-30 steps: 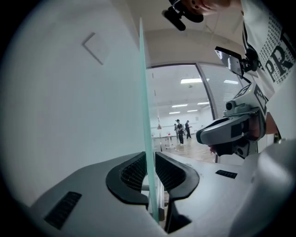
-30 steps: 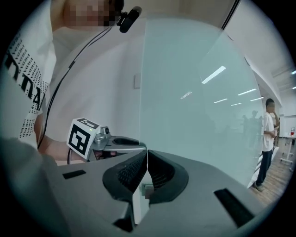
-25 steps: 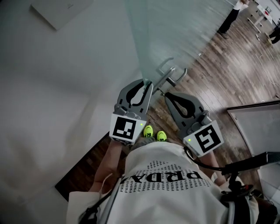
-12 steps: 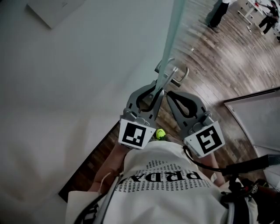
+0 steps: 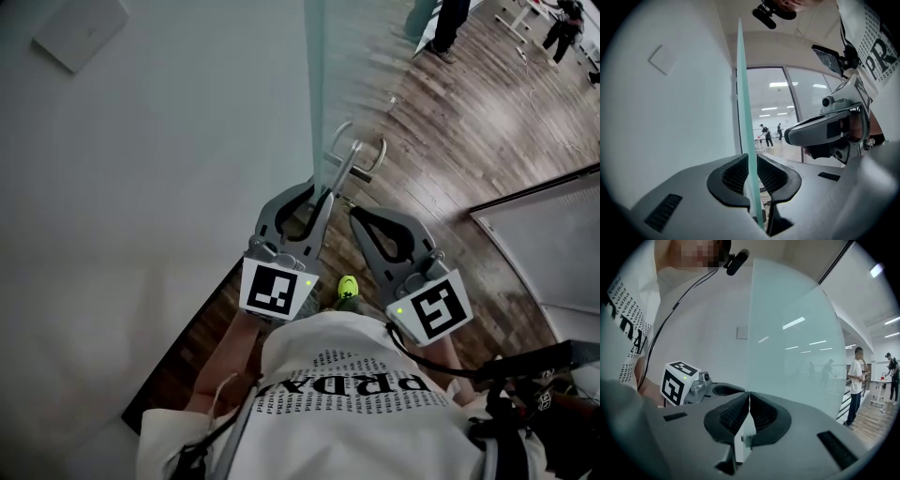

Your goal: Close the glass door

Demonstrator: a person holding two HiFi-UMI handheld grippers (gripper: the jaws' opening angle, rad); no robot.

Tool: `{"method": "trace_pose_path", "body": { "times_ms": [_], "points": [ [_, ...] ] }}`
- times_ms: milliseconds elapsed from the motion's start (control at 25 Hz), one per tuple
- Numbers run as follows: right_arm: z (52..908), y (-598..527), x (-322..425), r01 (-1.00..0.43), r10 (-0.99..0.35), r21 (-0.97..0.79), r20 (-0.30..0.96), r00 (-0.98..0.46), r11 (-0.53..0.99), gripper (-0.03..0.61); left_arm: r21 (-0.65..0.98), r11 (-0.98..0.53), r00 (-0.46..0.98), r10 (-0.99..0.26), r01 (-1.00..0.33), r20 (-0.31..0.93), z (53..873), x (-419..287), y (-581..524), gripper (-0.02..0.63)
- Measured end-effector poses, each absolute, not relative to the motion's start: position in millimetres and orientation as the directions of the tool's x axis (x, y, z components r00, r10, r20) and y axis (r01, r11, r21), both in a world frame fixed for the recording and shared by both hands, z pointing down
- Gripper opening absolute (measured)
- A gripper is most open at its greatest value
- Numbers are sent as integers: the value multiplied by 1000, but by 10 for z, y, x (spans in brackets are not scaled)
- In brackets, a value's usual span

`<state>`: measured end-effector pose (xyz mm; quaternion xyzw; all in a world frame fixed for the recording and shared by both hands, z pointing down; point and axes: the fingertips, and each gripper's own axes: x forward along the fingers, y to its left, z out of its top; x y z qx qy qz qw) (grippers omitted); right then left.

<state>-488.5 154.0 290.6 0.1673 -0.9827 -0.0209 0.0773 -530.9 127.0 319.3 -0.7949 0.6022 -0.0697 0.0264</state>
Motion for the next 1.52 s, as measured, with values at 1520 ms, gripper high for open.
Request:
{"method": "trace_pose_path", "body": {
  "times_ms": [1520],
  "points": [
    [2857,998,-2537,-576,-579,71,144,-802,815,-2,-341,-541,543,-834,-768,100,3229,-2618,1137,97]
  ]
}}
